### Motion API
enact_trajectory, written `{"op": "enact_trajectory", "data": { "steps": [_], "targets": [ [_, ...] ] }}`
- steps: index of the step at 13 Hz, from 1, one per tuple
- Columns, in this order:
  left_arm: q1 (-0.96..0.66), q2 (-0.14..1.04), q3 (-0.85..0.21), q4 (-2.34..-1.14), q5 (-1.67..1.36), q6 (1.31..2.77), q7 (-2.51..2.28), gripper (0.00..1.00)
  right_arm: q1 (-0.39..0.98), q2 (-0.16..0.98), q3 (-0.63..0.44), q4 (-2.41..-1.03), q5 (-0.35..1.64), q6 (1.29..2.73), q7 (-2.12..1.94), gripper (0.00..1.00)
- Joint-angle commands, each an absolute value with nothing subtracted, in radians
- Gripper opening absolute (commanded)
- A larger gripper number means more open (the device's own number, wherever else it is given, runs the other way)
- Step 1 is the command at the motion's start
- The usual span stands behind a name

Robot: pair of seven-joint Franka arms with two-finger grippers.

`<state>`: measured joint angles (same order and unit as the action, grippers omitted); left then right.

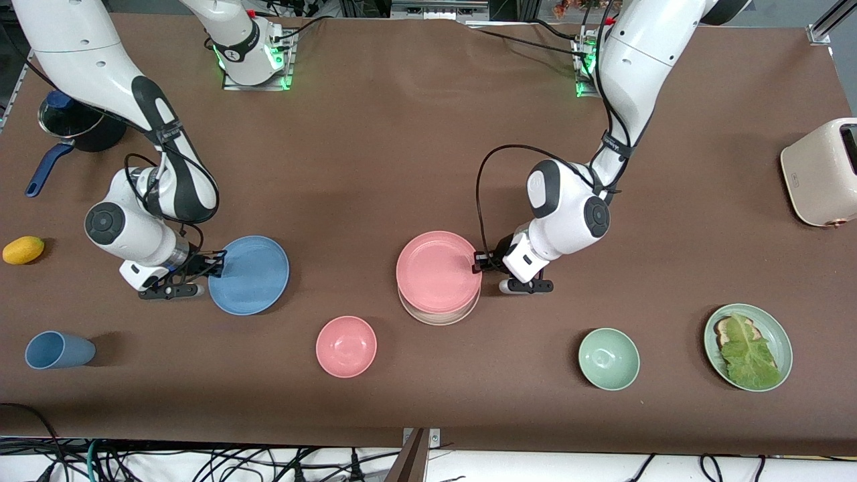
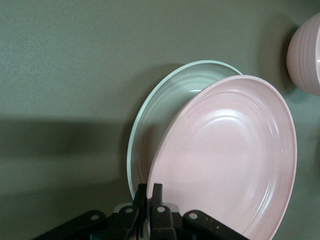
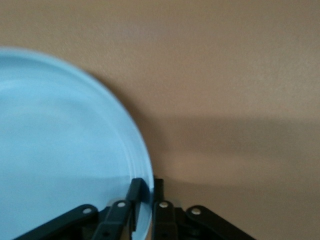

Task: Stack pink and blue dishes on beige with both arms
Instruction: 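Open the left gripper to release the pink plate while the right gripper lifts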

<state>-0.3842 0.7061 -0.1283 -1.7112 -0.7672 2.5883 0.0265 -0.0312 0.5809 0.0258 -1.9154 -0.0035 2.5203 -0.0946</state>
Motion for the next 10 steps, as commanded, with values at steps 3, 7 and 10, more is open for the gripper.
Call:
{"op": "enact_trajectory", "data": {
  "steps": [3, 7, 10],
  "targets": [
    [-0.402, 0.755, -0.104, -1.645, -0.79, 2.595, 0.012, 0.0, -0.041, 0.571, 0.037, -1.916, -0.006, 2.519, -0.104, 0.0],
    [-0.402, 0.768, -0.095, -1.631, -0.792, 2.595, 0.017, 0.3, -0.041, 0.558, 0.044, -1.752, 0.011, 2.26, -0.109, 0.0],
    [-0.403, 0.779, -0.095, -1.62, -0.792, 2.595, 0.012, 0.7, -0.035, 0.56, 0.072, -1.594, 0.012, 2.09, -0.114, 0.0]
  ]
}}
